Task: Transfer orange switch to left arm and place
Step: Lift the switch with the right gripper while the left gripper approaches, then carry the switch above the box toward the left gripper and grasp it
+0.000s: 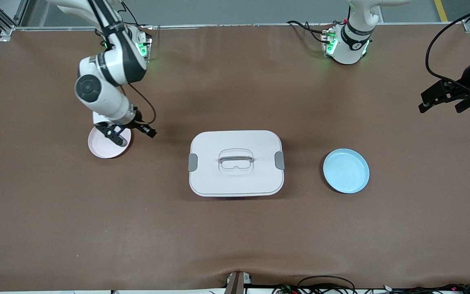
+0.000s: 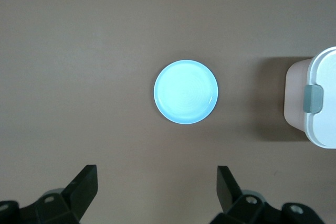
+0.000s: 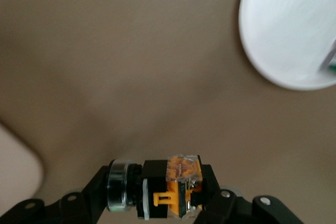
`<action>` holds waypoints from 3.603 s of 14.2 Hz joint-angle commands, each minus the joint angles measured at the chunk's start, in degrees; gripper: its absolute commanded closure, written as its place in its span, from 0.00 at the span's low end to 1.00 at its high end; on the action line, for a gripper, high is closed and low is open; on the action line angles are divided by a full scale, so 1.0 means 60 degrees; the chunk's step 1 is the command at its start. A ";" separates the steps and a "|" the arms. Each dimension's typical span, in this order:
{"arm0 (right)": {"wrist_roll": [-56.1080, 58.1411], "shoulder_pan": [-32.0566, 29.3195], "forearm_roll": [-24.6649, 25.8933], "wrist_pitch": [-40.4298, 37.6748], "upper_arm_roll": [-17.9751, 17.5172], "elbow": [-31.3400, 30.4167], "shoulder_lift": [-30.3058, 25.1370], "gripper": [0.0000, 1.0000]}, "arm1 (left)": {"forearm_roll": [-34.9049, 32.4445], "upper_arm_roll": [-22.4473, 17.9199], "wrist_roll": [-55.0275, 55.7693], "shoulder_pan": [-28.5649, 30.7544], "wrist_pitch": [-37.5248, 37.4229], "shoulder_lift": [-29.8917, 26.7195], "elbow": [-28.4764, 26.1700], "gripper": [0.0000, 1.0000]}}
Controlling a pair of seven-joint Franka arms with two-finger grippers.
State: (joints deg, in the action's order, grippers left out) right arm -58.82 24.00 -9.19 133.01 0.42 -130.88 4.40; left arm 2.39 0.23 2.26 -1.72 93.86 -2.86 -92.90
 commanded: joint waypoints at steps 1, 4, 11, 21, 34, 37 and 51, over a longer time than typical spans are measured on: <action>-0.1735 0.1035 -0.0677 -0.0386 0.0091 0.1111 0.0160 1.00 | 0.0609 0.0005 -0.0025 0.0007 -0.0203 0.0111 0.0482 0.00; -0.3565 0.1944 -0.0987 -0.0737 0.0091 0.2356 0.0511 1.00 | 0.1796 -0.0010 0.0005 0.0051 -0.0203 0.0024 0.0542 0.00; -0.5986 0.2577 -0.2405 -0.1105 0.0105 0.5009 0.1770 1.00 | 0.4681 -0.0010 -0.0127 0.0052 -0.0086 0.0155 0.0586 0.00; -0.9120 0.3222 -0.2730 -0.2054 0.0076 0.9840 0.4479 1.00 | 0.6015 0.1205 -0.0113 -0.0359 0.2036 0.0975 0.0192 0.00; -1.1642 0.3588 -0.2862 -0.1486 -0.0363 1.2087 0.5360 1.00 | 0.7996 0.1791 -0.0200 -0.0696 0.3195 0.1195 -0.1596 0.00; -1.1979 0.3793 -0.2862 -0.1136 -0.0334 1.2087 0.5360 1.00 | 0.7996 0.1924 -0.0186 -0.0695 0.3195 0.0976 -0.2005 0.00; -1.2155 0.3691 -0.2862 -0.0782 -0.0334 1.2234 0.5507 1.00 | 0.7938 0.2100 -0.0054 -0.0695 0.2551 0.0873 -0.2168 0.00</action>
State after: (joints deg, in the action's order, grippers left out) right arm -130.63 46.29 -25.63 128.40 -1.55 -59.90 36.21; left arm 49.06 12.50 1.92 -6.12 109.78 3.94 -104.54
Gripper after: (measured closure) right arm 0.273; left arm 0.000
